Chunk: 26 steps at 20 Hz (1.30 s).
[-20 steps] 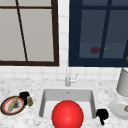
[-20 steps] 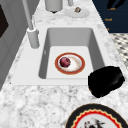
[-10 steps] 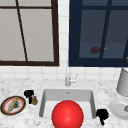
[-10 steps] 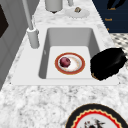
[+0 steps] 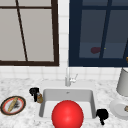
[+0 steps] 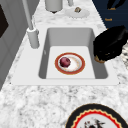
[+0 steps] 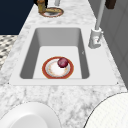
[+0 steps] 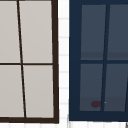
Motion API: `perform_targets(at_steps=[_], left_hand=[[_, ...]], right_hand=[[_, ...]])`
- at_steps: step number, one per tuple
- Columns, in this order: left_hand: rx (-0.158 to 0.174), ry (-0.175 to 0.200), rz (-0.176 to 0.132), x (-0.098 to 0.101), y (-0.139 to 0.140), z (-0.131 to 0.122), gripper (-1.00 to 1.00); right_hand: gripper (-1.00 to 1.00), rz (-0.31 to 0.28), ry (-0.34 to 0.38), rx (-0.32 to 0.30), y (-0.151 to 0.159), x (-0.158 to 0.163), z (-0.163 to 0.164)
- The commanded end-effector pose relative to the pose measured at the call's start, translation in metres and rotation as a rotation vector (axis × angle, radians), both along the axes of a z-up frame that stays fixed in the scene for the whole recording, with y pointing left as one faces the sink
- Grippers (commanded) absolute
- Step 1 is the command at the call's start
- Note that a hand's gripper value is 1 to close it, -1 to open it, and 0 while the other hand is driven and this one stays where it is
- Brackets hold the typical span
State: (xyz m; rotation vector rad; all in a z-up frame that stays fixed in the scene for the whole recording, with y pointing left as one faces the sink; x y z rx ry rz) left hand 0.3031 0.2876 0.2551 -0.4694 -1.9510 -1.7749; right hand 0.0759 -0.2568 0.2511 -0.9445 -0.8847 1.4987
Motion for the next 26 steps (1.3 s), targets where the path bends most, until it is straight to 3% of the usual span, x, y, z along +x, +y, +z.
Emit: perform_targets(at_steps=[1, 6, 10, 20, 26], left_hand=[[0.021, 0.039, -0.026, -0.005, -0.022, 0.021, 1.00], [0.031, 0.033, -0.003, -0.013, -0.053, 0.037, 1.00], [0.041, 0.006, -0.002, -0.021, -0.079, 0.039, 1.00], [0.065, 0.019, 0.005, -0.018, -0.151, 0.027, 1.00], [0.078, 0.016, 0.008, -0.018, -0.197, 0.005, 1.00]], right_hand=[[0.00, 0.000, 0.000, 0.000, 0.000, 0.000, 0.000], [0.00, 0.000, 0.000, 0.000, 0.000, 0.000, 0.000], [0.00, 0.000, 0.000, 0.000, 0.000, 0.000, 0.000], [0.00, 0.000, 0.000, 0.000, 0.000, 0.000, 0.000], [0.00, 0.000, 0.000, 0.000, 0.000, 0.000, 0.000]])
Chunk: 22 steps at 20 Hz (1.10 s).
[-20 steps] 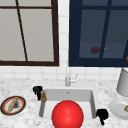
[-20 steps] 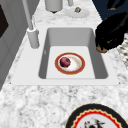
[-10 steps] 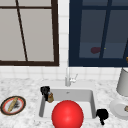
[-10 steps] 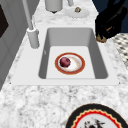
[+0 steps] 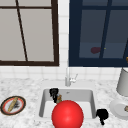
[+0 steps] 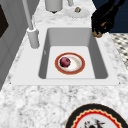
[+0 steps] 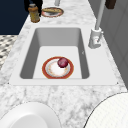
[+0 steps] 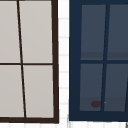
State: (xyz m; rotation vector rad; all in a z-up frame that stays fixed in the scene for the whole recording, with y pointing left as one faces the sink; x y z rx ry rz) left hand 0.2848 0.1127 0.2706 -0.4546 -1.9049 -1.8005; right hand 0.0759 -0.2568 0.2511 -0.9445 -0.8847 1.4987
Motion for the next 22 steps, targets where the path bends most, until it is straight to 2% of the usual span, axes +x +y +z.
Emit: perform_targets(at_steps=[1, 4, 11, 12, 14, 16, 20, 21, 22], left_hand=[[0.040, 0.011, 0.000, 0.000, -0.029, -0.016, 1.00], [0.035, 0.000, 0.017, 0.000, -0.050, -0.035, 1.00], [0.029, 0.000, 0.033, 0.004, -0.098, -0.091, 1.00], [0.014, 0.000, 0.032, 0.005, -0.101, -0.099, 1.00], [0.015, -0.015, 0.025, 0.003, -0.114, -0.116, 1.00], [0.015, -0.001, 0.027, 0.003, -0.126, -0.132, 1.00], [0.015, 0.000, 0.020, 0.007, -0.143, -0.159, 1.00], [0.015, 0.000, 0.017, 0.010, -0.147, -0.167, 1.00], [0.002, -0.006, 0.014, 0.017, -0.146, -0.173, 1.00]], right_hand=[[0.00, 0.000, 0.000, 0.000, 0.000, 0.000, 0.000], [0.00, 0.000, 0.000, 0.000, 0.000, 0.000, 0.000], [0.00, 0.000, 0.000, 0.000, 0.000, 0.000, 0.000], [0.00, 0.000, 0.000, 0.000, 0.000, 0.000, 0.000], [0.00, 0.000, 0.000, 0.000, 0.000, 0.000, 0.000], [0.00, 0.000, 0.000, 0.000, 0.000, 0.000, 0.000], [0.00, 0.000, 0.000, 0.000, 0.000, 0.000, 0.000], [0.00, 0.000, 0.000, 0.000, 0.000, 0.000, 0.000], [0.00, 0.000, 0.000, 0.000, 0.000, 0.000, 0.000]])
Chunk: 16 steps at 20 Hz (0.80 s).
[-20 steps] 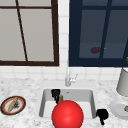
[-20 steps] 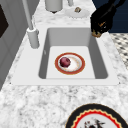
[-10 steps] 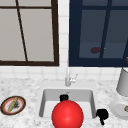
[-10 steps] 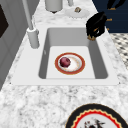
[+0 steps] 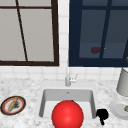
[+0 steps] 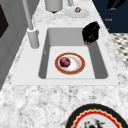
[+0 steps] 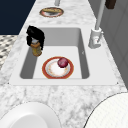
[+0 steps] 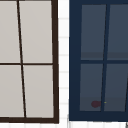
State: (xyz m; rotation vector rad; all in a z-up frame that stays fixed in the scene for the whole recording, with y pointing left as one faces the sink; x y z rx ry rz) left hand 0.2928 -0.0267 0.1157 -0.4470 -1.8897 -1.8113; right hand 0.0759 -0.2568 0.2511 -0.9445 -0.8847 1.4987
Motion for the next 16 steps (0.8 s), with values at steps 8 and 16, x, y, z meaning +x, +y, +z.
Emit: perform_targets(at_steps=[8, 16], left_hand=[[-0.028, 0.008, 0.043, 0.039, -0.007, -0.085, 1.00], [-0.018, 0.004, 0.050, 0.061, -0.001, -0.128, 1.00]], right_hand=[[0.00, 0.000, 0.000, 0.000, 0.000, 0.000, 0.000], [0.00, 0.000, 0.000, 0.000, 0.000, 0.000, 0.000]])
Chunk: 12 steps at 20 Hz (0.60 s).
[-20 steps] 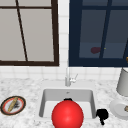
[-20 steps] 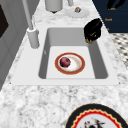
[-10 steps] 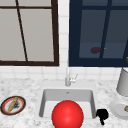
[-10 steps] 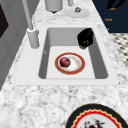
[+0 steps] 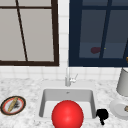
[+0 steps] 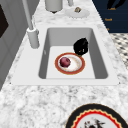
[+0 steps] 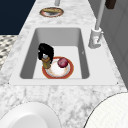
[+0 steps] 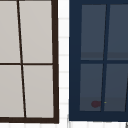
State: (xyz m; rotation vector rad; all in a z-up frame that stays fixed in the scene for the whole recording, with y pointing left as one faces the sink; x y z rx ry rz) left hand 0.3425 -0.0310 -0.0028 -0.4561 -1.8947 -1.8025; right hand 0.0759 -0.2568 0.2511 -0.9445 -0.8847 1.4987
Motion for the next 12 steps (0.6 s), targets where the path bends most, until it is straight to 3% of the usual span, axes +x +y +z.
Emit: perform_targets(at_steps=[1, 5, 7, 12], left_hand=[[-0.014, 0.000, 0.066, 0.014, 0.005, -0.011, 1.00], [-0.016, -0.012, 0.084, 0.026, 0.006, -0.015, 1.00], [-0.022, 0.000, 0.068, 0.038, 0.007, -0.031, 1.00], [-0.029, -0.008, 0.031, 0.051, 0.007, -0.070, 1.00]], right_hand=[[0.00, 0.000, 0.000, 0.000, 0.000, 0.000, 0.000], [0.00, 0.000, 0.000, 0.000, 0.000, 0.000, 0.000], [0.00, 0.000, 0.000, 0.000, 0.000, 0.000, 0.000], [0.00, 0.000, 0.000, 0.000, 0.000, 0.000, 0.000]])
